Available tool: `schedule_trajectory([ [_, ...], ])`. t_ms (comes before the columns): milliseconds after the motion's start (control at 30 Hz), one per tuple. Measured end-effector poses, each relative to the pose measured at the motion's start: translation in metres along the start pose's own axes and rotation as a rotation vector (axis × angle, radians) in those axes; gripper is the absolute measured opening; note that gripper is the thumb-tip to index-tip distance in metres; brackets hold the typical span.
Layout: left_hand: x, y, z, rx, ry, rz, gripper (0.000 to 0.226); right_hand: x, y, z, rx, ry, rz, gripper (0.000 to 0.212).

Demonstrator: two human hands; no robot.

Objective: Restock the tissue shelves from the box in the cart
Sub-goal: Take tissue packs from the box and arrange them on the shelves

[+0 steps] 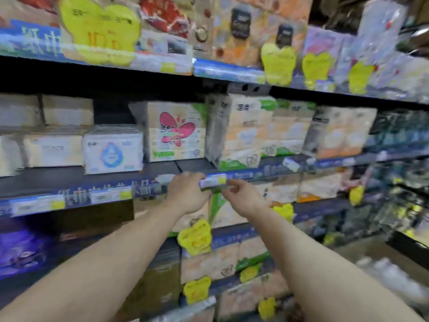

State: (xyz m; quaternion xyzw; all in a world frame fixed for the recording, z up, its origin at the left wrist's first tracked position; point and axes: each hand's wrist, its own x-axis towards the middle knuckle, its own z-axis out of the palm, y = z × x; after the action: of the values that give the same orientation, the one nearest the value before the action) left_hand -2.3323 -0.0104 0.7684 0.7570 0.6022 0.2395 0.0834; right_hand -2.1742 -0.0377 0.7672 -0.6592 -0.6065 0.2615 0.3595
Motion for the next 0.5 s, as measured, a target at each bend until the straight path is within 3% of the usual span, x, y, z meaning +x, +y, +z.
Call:
schedule_trajectory([
  [233,0.003,0.205,0.127,0.028,-0.263,0.334,0.056,-0.057,0.153,-0.167,-0.175,0.26,0.228,0.049],
  [500,0.031,0.363,0.26,-0.004,-0.464,0.636,0.061,-0.072,0.291,-0.278,-0.199,0.466,0.49,0.048],
])
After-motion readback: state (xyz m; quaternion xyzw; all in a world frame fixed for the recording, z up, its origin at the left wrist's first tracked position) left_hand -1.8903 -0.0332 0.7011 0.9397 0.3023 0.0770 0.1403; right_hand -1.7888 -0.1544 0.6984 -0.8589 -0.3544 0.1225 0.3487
